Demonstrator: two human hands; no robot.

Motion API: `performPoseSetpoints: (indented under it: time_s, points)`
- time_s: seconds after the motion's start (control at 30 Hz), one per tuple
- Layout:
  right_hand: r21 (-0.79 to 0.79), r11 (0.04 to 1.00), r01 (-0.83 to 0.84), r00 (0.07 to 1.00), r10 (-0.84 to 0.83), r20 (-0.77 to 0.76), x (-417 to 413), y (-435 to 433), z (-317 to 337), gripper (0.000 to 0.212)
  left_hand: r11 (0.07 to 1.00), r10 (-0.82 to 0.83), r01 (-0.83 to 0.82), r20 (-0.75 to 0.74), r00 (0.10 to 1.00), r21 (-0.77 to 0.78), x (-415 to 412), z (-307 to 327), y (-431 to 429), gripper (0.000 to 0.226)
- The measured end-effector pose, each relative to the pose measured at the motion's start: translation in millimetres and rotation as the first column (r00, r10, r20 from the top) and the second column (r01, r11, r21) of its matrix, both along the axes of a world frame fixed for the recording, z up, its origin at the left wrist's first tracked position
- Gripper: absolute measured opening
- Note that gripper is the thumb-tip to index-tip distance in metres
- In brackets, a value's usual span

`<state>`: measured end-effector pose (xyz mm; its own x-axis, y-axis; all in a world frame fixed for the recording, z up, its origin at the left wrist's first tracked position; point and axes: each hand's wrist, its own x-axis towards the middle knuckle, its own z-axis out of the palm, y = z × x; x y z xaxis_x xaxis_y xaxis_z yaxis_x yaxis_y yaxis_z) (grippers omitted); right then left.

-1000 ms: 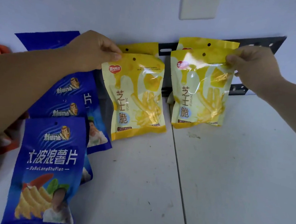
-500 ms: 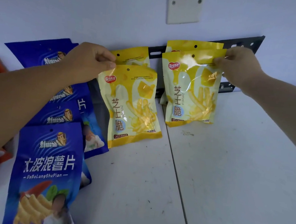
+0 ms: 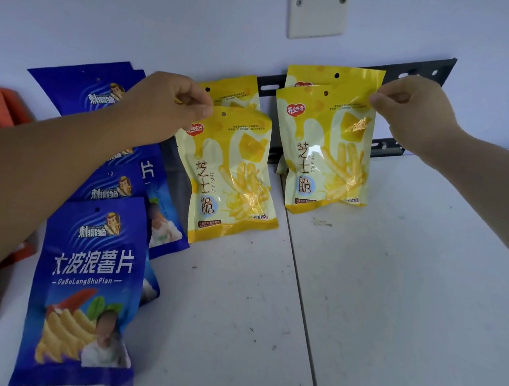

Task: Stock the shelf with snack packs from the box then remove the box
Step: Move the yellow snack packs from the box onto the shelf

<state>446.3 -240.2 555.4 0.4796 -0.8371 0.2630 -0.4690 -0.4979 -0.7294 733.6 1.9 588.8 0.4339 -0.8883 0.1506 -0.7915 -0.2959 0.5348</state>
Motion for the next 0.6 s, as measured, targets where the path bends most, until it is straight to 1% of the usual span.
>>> performPoseSetpoints:
  time_s: [0.2,0.3,0.43,0.6]
  points:
    - [0.076,0.991,-0.113,0.994,0.113,0.002,-15.5,22.3,-2.6,0.022,1.000,-0.018,0.019,-0.030,0.999,0.015,-25.9,4.5,8.9,0.004]
    - [0.101,0.987,-0.125,0.991,0.129,-0.035,-30.4,40.1,-2.2,0.015,0.999,-0.048,0.049,-0.056,0.997,0.014,-40.9,8.7,11.5,0.010]
    - [0.137,0.988,-0.069,0.997,0.072,-0.024,-61.7,73.6,1.9,0.017,0.988,-0.151,0.151,-0.102,0.983,-0.008,-71.3,13.5,9.5,0.008]
    - [0.190,0.979,0.069,0.997,-0.074,0.023,-125.4,130.6,1.4,0.015,0.940,-0.340,0.341,-0.110,0.934,-0.011,-124.1,8.0,6.2,0.008]
